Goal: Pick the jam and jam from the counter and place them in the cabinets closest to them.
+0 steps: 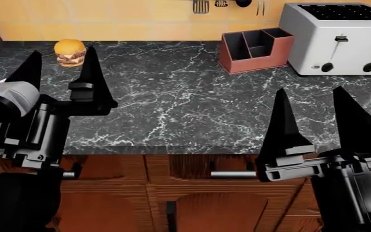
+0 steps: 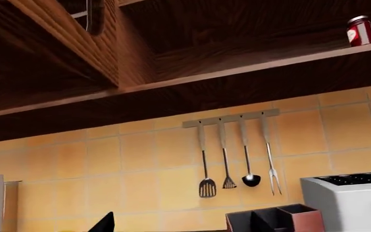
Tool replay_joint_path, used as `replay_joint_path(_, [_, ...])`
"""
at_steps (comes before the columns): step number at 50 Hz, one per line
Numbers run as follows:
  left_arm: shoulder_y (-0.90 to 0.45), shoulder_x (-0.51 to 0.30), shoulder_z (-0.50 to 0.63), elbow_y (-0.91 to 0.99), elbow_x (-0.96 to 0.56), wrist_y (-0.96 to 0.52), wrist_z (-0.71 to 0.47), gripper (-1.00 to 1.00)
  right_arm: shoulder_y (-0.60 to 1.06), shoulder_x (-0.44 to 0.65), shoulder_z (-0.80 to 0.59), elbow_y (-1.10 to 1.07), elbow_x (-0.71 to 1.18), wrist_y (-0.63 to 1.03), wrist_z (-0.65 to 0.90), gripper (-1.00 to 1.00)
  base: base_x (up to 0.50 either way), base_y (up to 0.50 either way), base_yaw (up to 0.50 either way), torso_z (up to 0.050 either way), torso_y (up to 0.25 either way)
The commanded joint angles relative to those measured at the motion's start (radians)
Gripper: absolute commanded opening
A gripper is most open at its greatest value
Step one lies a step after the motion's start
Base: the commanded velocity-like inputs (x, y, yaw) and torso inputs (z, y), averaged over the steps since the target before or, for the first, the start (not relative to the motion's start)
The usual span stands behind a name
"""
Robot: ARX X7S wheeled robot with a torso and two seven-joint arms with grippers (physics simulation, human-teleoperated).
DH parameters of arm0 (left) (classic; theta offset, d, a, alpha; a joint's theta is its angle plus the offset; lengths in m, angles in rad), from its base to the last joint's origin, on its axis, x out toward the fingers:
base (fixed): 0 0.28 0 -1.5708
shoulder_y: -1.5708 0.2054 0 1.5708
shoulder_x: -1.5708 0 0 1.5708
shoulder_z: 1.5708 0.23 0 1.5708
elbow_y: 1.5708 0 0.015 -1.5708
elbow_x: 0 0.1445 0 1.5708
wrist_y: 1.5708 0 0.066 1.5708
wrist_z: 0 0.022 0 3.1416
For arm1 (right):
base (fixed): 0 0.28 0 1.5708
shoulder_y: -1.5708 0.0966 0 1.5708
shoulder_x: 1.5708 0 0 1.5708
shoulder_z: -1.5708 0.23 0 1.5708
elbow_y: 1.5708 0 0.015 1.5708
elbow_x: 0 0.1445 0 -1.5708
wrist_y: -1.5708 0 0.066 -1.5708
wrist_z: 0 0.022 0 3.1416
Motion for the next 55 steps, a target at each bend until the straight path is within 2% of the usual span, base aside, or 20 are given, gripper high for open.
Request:
replay_joint_path(1, [0.004, -0.011, 0.012, 0.006, -0.005, 0.005, -0.011, 1.0, 0.003, 0.008, -0.011, -0.01, -0.008, 0.003, 0.01, 1.0, 0.0, 0.5, 0.0, 0.0, 0.0])
replay_joint_path(35, [0.009, -0.037, 0.029, 0.016, -0.031, 0.018, -0.033, 1.0, -0.004, 0.021, -0.046, -0.011, -0.058, -0.028, 0.008, 1.0, 0.03, 0.5, 0.0, 0.0, 0.0])
replay_joint_path(55, [0.011, -0.05, 0.035, 0.018, -0.042, 0.027, -0.048, 1.0, -0.027, 0.029, -0.075, -0.005, -0.12, -0.074, -0.023, 1.0, 0.35, 0.42, 0.0, 0.0, 0.0])
